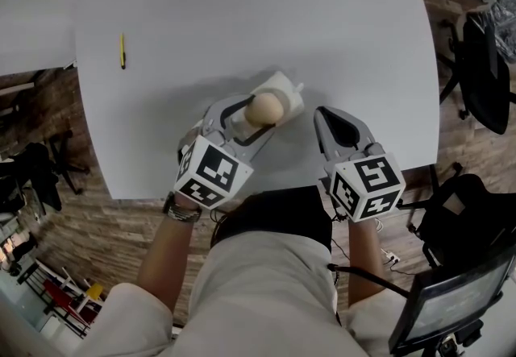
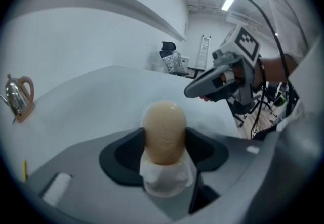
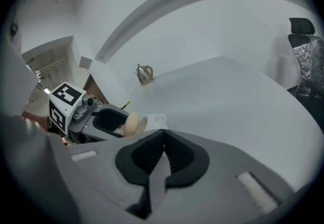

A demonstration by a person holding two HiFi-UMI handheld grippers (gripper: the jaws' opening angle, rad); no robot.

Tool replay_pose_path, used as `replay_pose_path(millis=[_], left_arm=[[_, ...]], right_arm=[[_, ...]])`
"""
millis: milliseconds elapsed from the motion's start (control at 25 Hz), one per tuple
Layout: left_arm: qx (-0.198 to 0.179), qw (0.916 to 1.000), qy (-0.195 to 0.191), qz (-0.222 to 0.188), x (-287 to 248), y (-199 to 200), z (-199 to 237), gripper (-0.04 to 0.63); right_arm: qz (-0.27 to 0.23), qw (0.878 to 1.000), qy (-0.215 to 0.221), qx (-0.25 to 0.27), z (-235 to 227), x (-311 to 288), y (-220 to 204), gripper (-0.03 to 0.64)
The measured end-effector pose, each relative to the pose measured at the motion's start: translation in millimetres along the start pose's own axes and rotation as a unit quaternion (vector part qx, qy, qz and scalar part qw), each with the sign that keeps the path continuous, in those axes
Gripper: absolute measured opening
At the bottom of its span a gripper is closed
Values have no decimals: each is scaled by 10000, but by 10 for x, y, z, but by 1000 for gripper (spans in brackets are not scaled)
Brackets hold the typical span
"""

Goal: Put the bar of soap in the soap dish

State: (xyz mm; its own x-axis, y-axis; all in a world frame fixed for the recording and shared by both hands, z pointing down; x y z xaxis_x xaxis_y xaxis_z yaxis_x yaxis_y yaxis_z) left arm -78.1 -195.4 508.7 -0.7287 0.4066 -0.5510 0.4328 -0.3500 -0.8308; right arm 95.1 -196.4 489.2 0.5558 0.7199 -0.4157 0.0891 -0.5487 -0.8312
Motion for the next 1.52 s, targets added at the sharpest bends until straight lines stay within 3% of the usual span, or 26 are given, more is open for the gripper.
replay_pose_path(millis=[760, 1520], left_arm=[[1, 10000, 16, 85, -53, -60, -3, 272], [145, 9998, -79, -80, -119, 11, 35, 273]], right_arm=[[6, 10000, -5, -18, -8, 6, -28, 2], [-17, 9999, -18, -127, -48, 22, -55, 2]])
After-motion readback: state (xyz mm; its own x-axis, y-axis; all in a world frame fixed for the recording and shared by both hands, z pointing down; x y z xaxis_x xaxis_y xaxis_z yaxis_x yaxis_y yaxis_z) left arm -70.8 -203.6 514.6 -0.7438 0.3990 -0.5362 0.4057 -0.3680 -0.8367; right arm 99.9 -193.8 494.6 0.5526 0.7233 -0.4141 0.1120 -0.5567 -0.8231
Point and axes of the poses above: the fingertips, and each gripper's own axes: x backward along the fingers, z to its left, y out of its top, the point moved 7 cm from there along x, backward along the fingers, and after that the axes turned 13 degrees about -z, right-handed, at the moved point
